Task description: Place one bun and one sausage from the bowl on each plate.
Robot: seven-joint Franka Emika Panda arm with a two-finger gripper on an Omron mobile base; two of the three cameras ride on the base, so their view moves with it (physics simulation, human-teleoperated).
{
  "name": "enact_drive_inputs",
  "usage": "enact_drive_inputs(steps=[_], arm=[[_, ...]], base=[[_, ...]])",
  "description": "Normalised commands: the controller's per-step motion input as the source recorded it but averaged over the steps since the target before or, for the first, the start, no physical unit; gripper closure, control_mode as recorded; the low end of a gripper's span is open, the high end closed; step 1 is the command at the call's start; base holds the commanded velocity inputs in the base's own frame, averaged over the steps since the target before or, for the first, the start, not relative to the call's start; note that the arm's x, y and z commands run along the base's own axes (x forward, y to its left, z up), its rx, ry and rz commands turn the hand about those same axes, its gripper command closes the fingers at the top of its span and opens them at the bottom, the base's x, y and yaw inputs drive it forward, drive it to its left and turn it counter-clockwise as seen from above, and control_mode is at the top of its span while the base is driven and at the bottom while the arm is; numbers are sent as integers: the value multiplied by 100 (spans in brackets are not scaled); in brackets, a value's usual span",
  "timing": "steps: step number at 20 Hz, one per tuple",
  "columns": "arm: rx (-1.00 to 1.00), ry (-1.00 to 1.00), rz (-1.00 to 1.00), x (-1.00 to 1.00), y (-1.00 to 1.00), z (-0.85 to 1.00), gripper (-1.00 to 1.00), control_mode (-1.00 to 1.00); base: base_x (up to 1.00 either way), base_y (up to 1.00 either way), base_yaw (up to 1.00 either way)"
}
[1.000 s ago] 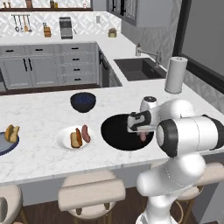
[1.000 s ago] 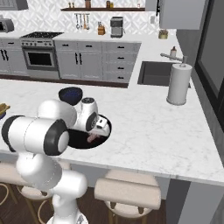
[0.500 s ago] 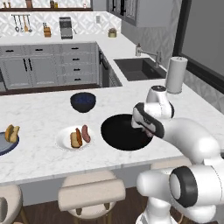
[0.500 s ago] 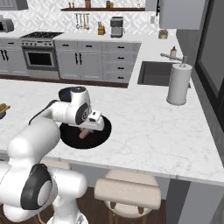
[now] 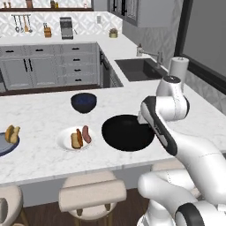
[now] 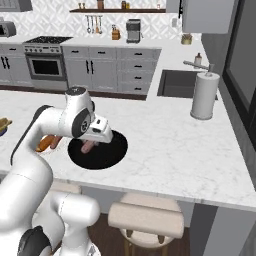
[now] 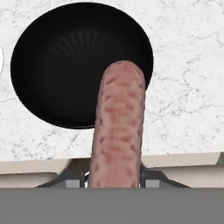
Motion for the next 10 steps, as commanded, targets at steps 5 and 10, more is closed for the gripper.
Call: enact_drive_inputs(steps=[5, 10], arm=[[0, 0, 0, 0, 0, 0, 100, 100], [0, 0, 0, 0, 0, 0, 100, 100]], base=[[-85, 56, 0], [-15, 100, 0]])
